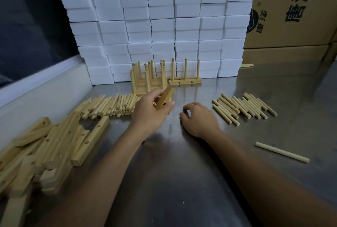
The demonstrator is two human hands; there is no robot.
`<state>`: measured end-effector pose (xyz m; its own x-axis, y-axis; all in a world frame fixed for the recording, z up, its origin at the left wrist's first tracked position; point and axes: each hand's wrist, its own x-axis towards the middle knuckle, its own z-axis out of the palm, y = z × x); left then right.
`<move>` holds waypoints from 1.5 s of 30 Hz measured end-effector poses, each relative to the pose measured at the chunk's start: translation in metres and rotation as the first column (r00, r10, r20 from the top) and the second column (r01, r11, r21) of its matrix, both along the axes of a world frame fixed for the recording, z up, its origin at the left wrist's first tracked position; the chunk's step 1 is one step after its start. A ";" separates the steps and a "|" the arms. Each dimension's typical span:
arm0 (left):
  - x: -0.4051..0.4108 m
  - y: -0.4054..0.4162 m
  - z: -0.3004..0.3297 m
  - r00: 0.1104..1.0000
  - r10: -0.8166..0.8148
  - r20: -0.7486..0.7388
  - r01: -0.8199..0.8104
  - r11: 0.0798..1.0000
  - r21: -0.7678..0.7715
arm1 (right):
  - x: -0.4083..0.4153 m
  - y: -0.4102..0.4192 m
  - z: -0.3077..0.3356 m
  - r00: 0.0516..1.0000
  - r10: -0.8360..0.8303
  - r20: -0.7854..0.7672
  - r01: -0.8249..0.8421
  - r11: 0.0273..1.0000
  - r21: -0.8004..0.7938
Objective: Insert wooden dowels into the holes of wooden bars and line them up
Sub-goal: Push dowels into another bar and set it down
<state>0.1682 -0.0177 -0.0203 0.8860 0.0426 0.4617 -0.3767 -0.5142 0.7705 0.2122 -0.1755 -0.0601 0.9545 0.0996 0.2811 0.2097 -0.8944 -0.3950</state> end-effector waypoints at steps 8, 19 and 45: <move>0.000 0.002 -0.005 0.989 -0.118 -0.084 0.105 0.984 -0.146 | -0.001 -0.001 0.000 1.000 0.010 0.001 -0.010 1.000 -0.004; 0.002 0.008 -0.007 0.937 -0.191 -0.293 0.000 0.838 -0.545 | 0.000 -0.002 -0.001 1.000 0.009 -0.005 -0.009 1.000 -0.006; 0.010 0.029 -0.018 0.932 -0.265 -0.247 -0.148 0.346 -0.927 | -0.027 0.042 0.004 0.955 0.297 0.017 -0.291 0.944 -0.152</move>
<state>0.1782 0.0118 -0.0379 0.9723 0.1955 -0.1278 -0.0202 0.6158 0.7877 0.1856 -0.1333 -0.0562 0.8650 0.4171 0.2788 0.4850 -0.8376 -0.2513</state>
